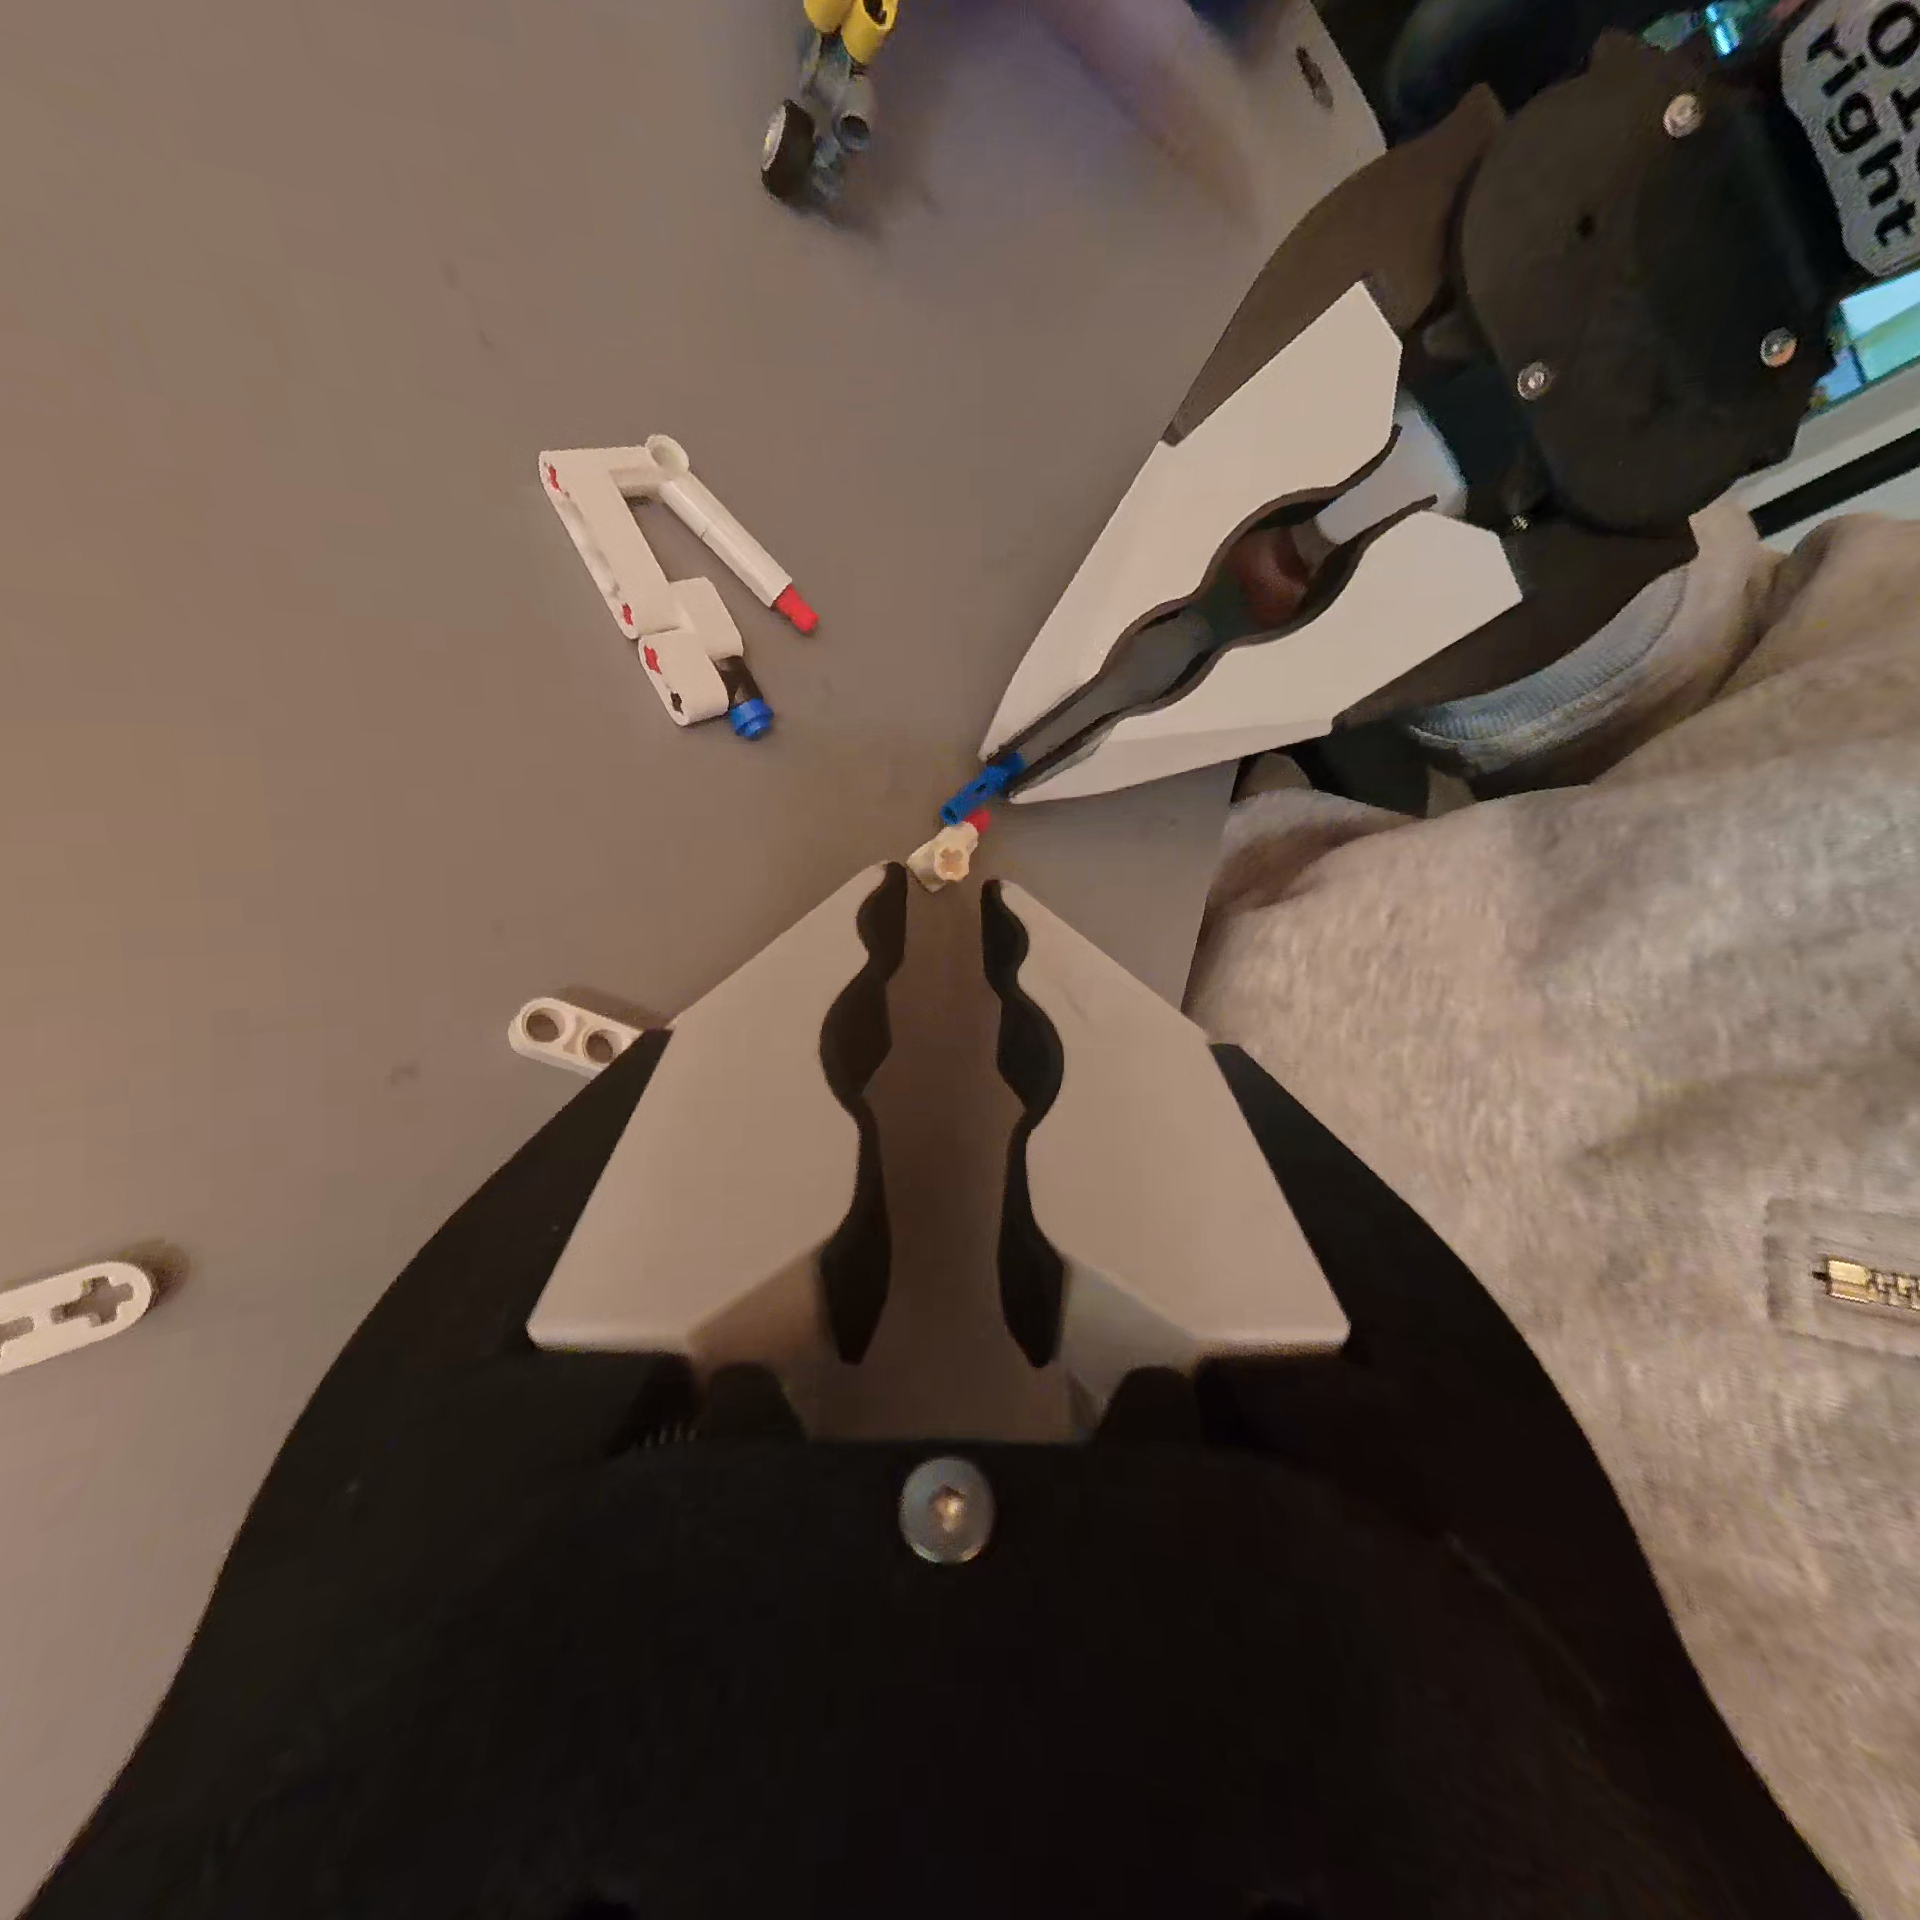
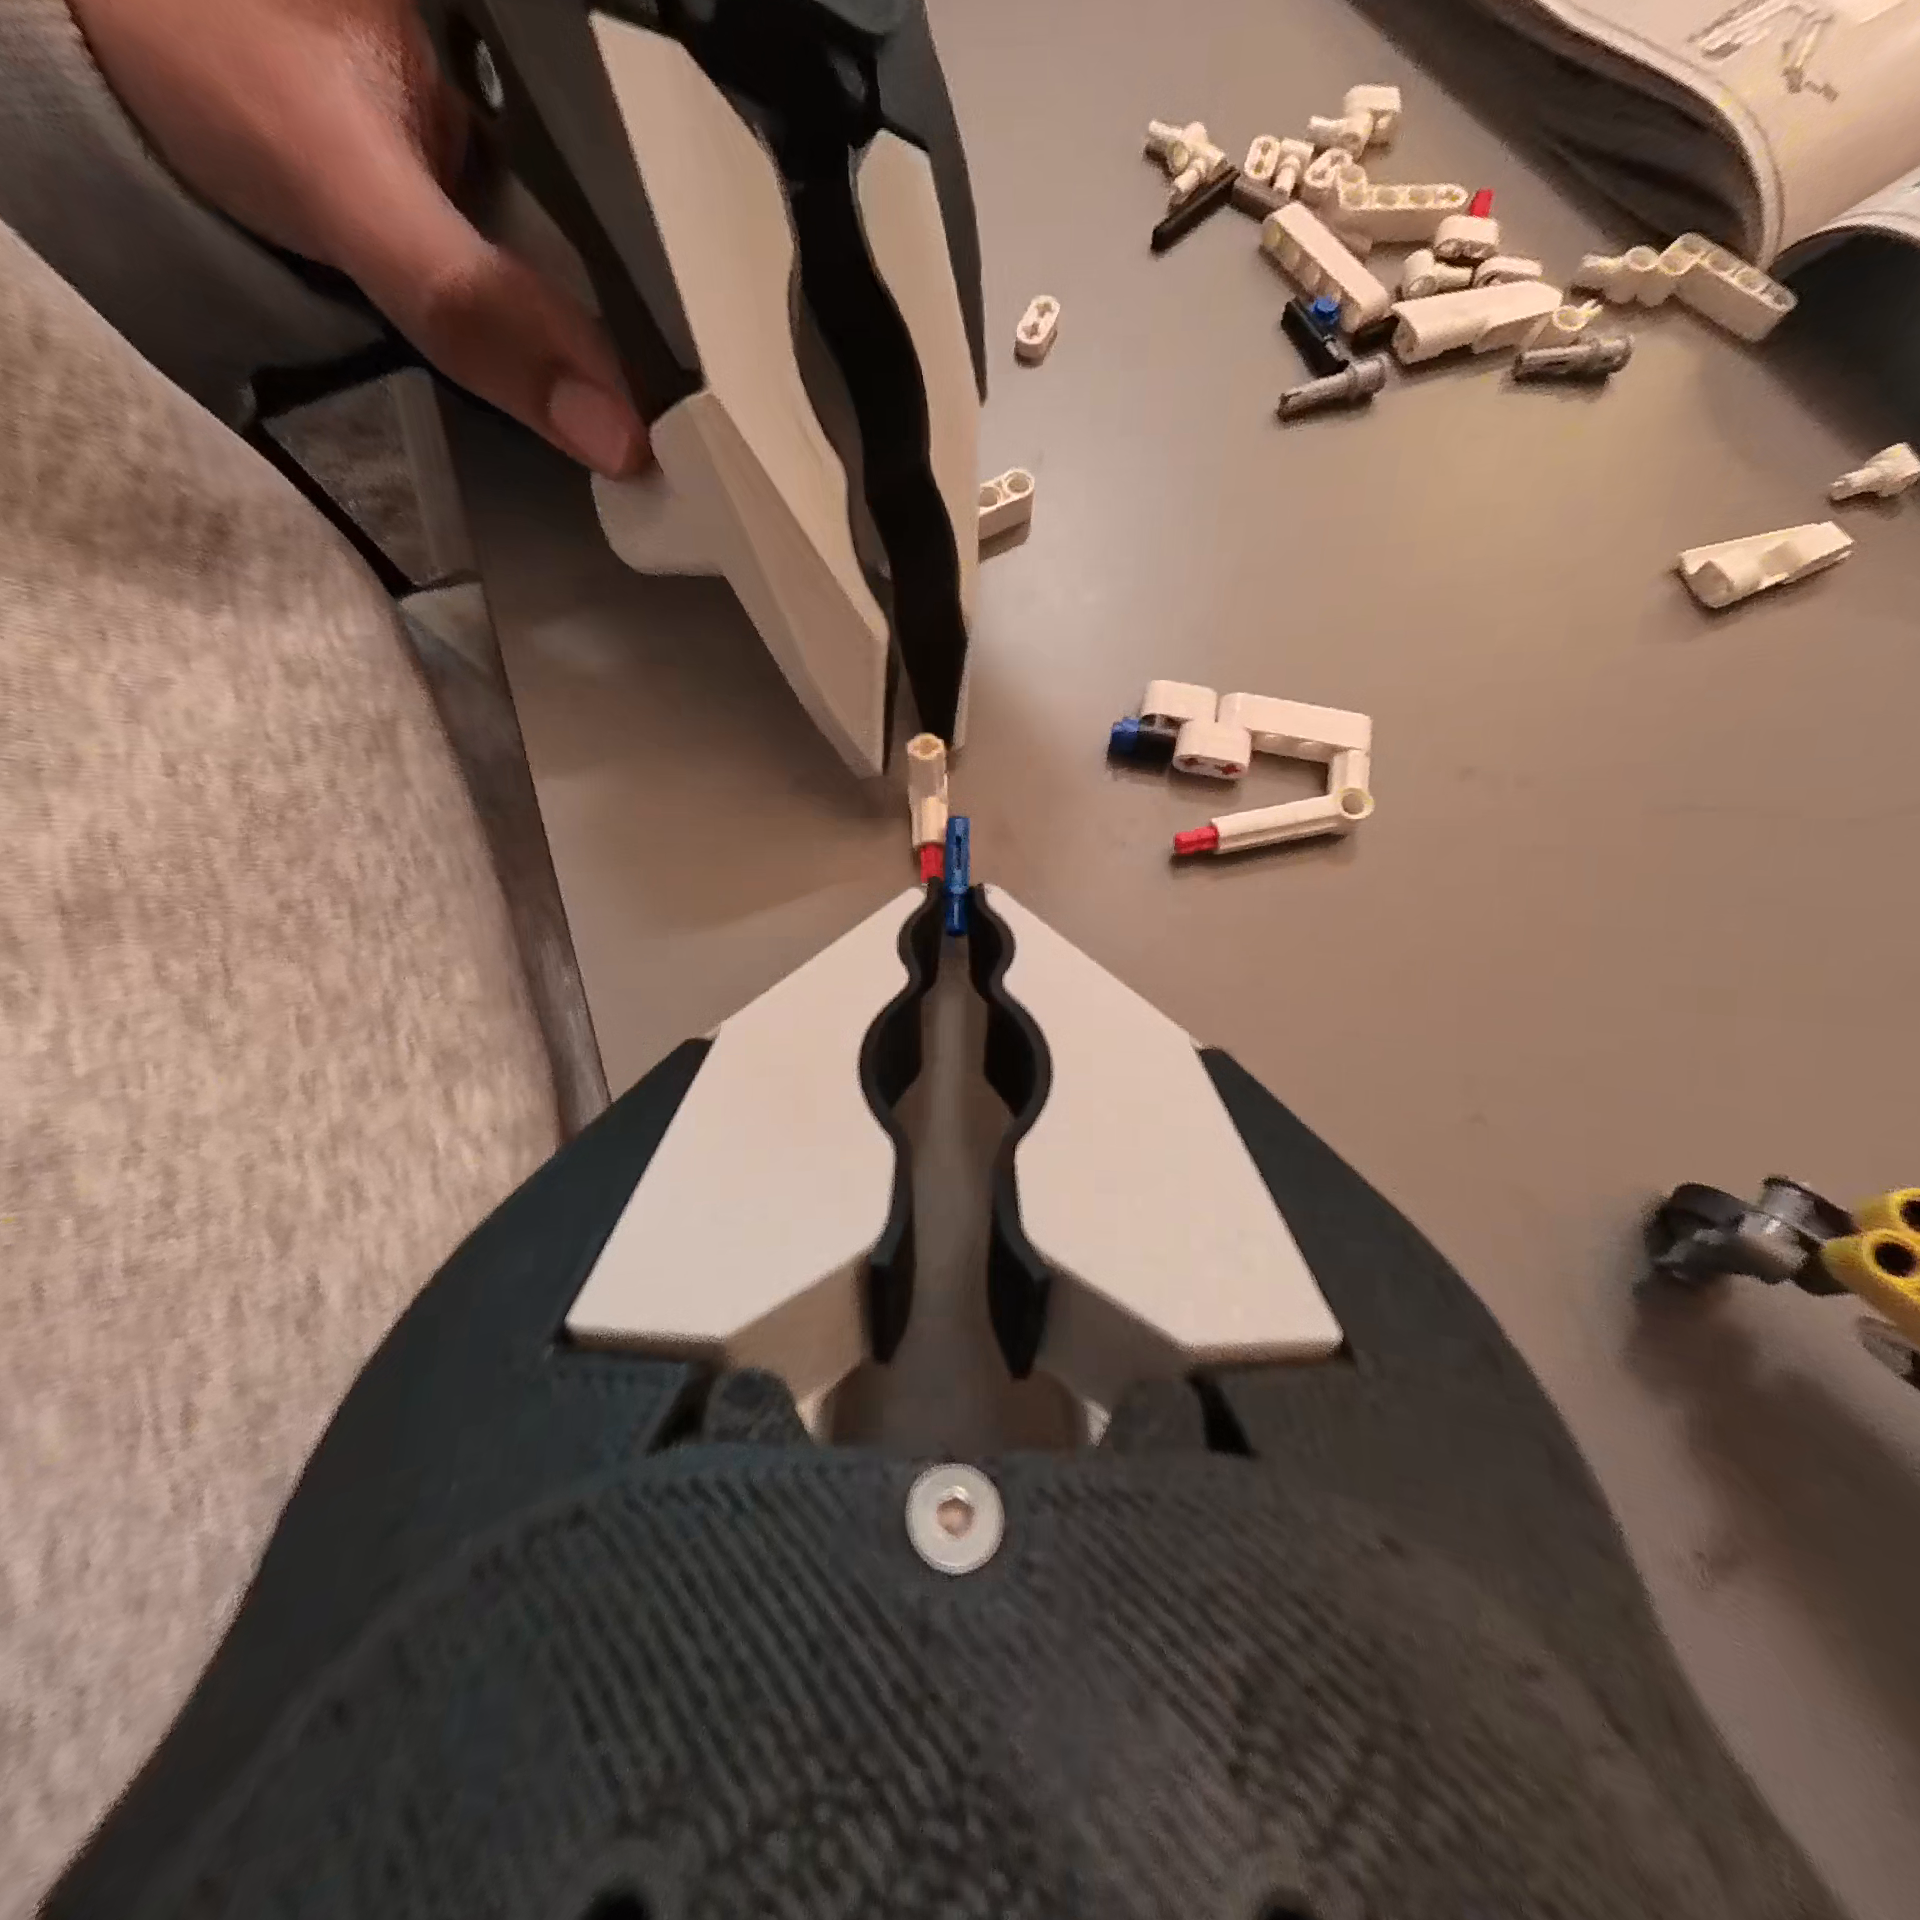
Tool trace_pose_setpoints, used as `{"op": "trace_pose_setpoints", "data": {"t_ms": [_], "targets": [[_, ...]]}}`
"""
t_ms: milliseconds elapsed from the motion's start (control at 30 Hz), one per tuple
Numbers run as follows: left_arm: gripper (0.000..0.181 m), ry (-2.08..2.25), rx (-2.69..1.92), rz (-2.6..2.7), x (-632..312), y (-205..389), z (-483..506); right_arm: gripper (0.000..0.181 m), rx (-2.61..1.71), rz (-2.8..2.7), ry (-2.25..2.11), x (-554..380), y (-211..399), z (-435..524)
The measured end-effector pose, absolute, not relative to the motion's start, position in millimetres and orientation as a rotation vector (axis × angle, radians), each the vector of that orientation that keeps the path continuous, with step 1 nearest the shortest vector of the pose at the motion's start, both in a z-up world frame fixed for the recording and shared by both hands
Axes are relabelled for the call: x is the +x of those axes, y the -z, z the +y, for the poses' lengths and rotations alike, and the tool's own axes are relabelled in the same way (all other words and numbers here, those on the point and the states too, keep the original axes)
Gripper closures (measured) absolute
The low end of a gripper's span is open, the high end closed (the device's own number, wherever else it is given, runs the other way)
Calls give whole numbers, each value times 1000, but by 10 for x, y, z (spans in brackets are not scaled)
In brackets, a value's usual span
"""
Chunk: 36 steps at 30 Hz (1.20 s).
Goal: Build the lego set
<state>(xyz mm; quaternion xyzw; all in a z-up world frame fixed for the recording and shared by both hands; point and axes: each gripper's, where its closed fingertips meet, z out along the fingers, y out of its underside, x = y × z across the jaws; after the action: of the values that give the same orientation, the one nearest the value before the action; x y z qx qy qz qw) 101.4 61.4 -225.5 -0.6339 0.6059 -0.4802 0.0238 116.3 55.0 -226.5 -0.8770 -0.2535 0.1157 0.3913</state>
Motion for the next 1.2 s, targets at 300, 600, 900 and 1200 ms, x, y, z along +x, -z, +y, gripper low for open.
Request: {"op": "trace_pose_setpoints", "data": {"t_ms": [300,600,900,1200], "targets": [[181,1592,-1983,1821,1096,2194,560,178,-2237,-706,-296,1128,2320,559],[173,1630,-2047,1778,1152,2207,551,178,-2263,-648,-212,1380,2285,540],[160,1592,-1970,1652,1278,2083,714,178,-2245,-564,-174,1485,2137,563],[172,1522,-2035,1719,1321,2228,666,178,-2282,-569,-171,1366,2291,607]]}}
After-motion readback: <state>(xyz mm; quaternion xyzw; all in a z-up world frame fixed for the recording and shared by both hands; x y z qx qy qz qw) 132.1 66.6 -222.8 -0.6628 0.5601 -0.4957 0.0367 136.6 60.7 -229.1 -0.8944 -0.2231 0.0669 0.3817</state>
